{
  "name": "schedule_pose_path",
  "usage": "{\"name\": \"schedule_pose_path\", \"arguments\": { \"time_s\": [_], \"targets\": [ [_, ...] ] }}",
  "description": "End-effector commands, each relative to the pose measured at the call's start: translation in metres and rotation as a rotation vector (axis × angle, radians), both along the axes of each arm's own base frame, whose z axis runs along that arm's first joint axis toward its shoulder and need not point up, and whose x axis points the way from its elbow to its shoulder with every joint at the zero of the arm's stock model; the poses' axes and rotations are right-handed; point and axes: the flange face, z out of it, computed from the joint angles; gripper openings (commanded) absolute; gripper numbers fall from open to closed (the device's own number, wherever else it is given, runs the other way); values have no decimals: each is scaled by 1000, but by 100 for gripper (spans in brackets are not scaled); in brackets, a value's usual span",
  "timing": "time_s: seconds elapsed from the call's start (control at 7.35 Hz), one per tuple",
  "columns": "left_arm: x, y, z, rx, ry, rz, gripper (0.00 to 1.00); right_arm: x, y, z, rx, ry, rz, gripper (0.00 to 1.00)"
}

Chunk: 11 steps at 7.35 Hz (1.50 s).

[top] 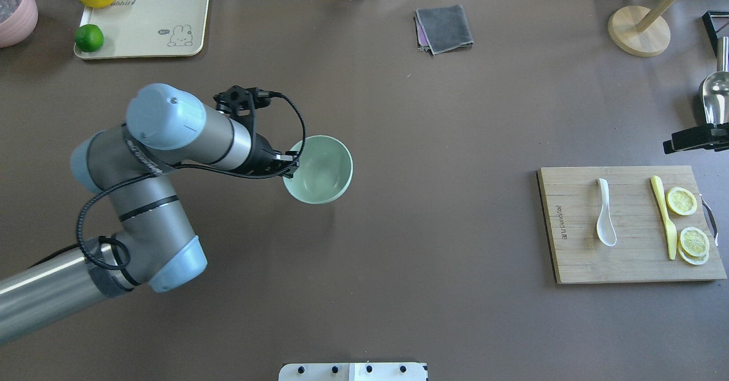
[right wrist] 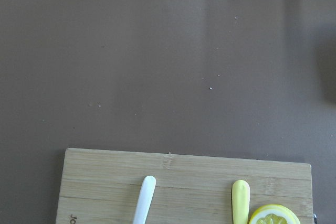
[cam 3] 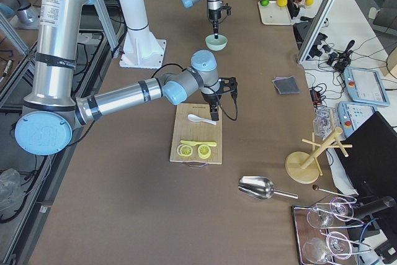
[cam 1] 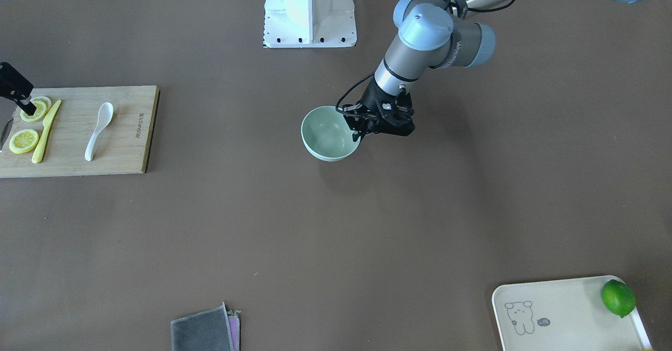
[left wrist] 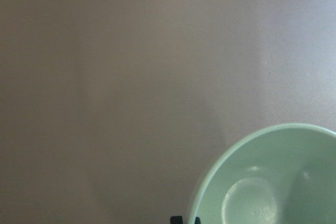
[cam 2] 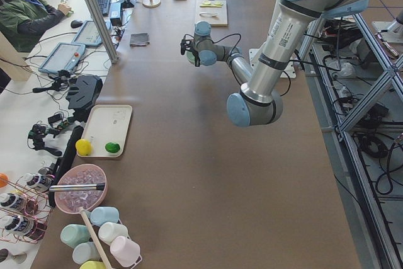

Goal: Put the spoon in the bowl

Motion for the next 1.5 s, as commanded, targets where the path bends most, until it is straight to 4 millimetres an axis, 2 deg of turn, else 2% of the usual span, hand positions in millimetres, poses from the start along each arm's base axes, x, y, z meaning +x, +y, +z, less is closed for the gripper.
{"name": "schedule_pose_path", "arguments": {
  "time_s": [0.0,0.14,0.27,0.41,0.54,0.82,0.95,1.09,1.36],
  "targets": [
    [34,-3,-11,0,-31,-27,5,0,0,-1,1,-1,-2,100],
    [34,-3,-13,7,-29,-26,91,0,0,-1,1,-1,-2,100],
    [30,-2,-17,8,-21,-29,98,-1,0,-1,0,-2,-2,100],
    [12,0,-29,25,5,-32,98,-1,1,-1,-1,-5,-5,100],
    [-29,-4,-7,25,3,-45,98,-2,1,-2,0,-6,-8,100],
    [-174,-61,47,35,-28,6,98,-8,4,1,-4,0,-21,100],
    [-233,-63,91,87,-97,38,98,-10,6,1,-20,-4,-11,100],
    [-296,-61,144,149,-157,86,98,-18,8,-1,-22,-14,13,100],
    [-458,-74,247,274,-205,152,98,-53,17,3,-50,23,55,98]
  ]
}}
